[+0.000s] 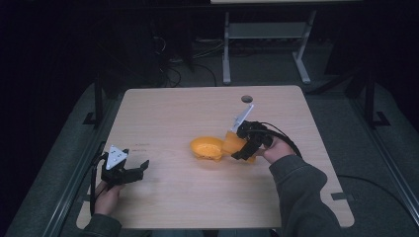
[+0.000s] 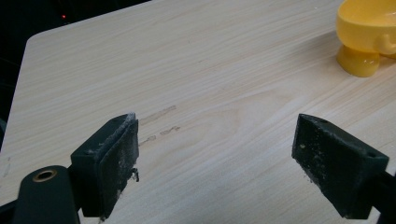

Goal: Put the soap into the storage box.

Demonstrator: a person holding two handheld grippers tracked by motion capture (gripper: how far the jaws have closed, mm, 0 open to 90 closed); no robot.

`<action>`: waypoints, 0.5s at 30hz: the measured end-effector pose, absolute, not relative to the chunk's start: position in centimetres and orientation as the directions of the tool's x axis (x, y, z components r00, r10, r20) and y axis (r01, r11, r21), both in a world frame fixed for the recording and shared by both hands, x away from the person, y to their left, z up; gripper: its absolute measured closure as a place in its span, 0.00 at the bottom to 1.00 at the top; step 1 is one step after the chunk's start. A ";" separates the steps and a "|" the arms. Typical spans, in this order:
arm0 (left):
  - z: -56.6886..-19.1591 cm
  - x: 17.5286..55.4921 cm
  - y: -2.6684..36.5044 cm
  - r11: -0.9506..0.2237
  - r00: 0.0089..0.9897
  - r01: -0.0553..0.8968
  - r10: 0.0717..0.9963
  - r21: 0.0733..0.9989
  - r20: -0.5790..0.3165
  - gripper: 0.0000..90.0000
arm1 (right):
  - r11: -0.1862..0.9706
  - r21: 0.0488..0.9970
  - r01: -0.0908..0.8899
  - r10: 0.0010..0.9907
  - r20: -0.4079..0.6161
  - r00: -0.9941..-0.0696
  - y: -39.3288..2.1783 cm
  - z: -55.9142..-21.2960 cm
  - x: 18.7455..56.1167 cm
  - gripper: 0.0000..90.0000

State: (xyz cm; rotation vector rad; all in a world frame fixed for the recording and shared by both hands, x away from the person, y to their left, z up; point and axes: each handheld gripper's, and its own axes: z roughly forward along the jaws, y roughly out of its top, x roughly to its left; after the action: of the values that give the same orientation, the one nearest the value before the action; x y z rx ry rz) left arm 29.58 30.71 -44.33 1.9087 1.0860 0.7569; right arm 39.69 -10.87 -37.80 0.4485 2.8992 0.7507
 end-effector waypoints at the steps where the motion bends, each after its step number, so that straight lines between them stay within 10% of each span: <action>1: -44.3 29.6 30.7 -0.316 0.454 0.409 0.884 0.856 0.110 0.16 | 0.833 0.489 0.259 0.314 -0.032 -0.949 -10.8 -37.7 39.7 0.23; 15: -44.3 29.6 30.8 -0.310 0.453 0.410 0.886 0.858 0.103 0.16 | 0.836 0.497 0.232 0.284 -0.030 -0.958 -8.9 -37.1 40.8 0.23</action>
State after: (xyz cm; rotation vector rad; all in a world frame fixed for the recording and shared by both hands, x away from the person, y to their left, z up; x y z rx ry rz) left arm 29.59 30.78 -44.29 1.9041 1.0890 0.7519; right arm 40.81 -8.92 -37.09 0.4100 2.9117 0.7693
